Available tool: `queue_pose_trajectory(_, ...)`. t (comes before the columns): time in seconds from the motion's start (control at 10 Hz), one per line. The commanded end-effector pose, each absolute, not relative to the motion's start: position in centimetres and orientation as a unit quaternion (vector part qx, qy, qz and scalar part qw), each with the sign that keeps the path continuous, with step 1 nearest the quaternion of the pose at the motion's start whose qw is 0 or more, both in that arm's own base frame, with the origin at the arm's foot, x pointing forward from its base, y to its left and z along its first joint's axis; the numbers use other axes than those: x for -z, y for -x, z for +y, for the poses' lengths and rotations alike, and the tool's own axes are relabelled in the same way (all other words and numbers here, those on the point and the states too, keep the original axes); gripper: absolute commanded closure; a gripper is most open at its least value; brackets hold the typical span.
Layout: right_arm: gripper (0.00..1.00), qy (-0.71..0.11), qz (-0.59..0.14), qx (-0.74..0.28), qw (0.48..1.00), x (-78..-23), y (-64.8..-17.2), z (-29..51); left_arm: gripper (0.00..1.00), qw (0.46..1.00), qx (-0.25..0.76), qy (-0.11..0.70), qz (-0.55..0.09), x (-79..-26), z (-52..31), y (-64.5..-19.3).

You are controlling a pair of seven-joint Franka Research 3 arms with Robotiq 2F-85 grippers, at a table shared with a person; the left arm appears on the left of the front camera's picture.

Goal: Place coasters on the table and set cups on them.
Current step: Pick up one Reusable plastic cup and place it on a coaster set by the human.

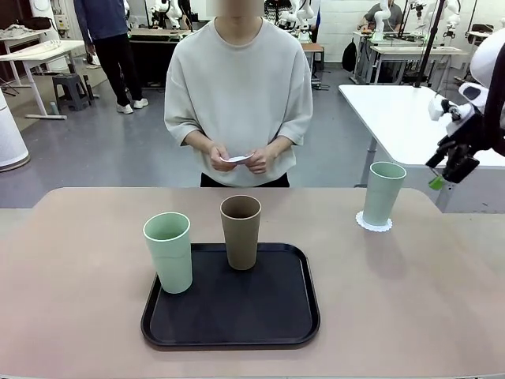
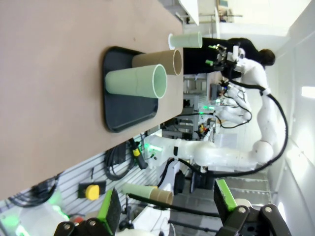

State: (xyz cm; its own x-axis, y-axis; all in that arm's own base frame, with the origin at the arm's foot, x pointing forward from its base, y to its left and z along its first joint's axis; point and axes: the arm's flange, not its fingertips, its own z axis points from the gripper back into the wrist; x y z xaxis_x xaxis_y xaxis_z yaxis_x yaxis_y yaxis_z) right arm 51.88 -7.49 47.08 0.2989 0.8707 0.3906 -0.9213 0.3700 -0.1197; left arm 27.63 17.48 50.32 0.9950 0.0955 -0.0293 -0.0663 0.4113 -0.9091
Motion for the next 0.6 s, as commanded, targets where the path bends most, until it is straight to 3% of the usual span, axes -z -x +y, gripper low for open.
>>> queue_pose_trajectory(0.0, 0.00, 0.001, -0.165, -0.458, 0.873, -48.1, -49.2, -3.7, 0.00, 0.837, -0.049, 0.545, -0.017, -50.5, 17.5, -27.5)
queue_pose_trajectory(0.3, 0.00, 0.090, -0.079, -0.412, 0.904, -51.8, -44.8, 1.1, 0.00, 0.837, -0.049, 0.545, -0.017, -50.5, 17.5, -27.5)
queue_pose_trajectory(0.5, 0.00, 0.102, -0.019, -0.410, 0.906, -53.6, -42.5, 3.1, 0.00, 0.837, -0.049, 0.545, -0.017, -50.5, 17.5, -27.5)
